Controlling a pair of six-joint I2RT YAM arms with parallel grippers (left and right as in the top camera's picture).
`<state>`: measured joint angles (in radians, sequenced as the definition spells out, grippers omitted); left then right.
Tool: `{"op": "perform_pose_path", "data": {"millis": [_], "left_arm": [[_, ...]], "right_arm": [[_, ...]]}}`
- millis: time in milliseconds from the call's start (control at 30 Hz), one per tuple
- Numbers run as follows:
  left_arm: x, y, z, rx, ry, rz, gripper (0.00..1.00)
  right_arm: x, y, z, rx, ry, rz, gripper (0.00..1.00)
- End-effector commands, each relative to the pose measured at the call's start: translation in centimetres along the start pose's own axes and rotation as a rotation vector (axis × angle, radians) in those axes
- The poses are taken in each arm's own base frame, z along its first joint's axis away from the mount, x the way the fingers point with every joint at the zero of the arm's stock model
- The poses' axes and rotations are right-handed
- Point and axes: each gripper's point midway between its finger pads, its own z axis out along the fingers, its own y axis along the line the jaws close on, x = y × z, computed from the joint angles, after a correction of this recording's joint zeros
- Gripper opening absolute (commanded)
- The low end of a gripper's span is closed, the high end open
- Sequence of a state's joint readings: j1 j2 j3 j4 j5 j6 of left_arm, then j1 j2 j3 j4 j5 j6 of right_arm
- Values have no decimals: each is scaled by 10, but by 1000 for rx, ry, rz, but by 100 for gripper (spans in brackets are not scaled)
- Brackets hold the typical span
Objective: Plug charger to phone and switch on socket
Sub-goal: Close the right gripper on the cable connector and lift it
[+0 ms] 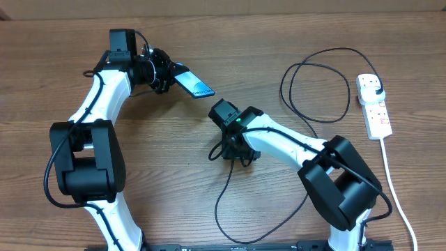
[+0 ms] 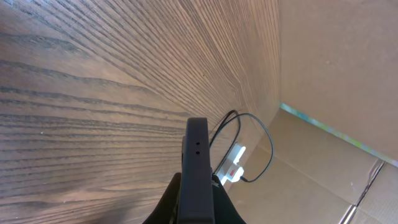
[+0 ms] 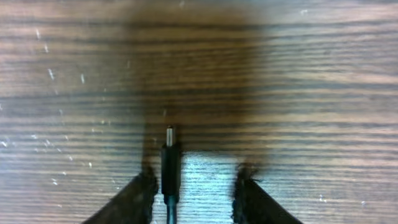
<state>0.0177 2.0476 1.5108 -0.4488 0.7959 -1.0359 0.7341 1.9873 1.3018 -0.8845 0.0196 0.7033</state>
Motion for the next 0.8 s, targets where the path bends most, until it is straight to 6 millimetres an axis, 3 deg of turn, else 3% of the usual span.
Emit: {"op": "perform_pose_path", "data": {"millis": [0, 533, 767], "left_arm": [[7, -12, -8, 35, 19, 37, 4], [7, -12, -8, 34, 19, 37, 4], [7, -12, -8, 34, 18, 37, 4]], "right_arm": [[-2, 7, 2, -9, 0, -10, 37], [-3, 9, 2, -23, -2, -31, 32], [-3, 10, 2, -23, -3, -33, 25]]}}
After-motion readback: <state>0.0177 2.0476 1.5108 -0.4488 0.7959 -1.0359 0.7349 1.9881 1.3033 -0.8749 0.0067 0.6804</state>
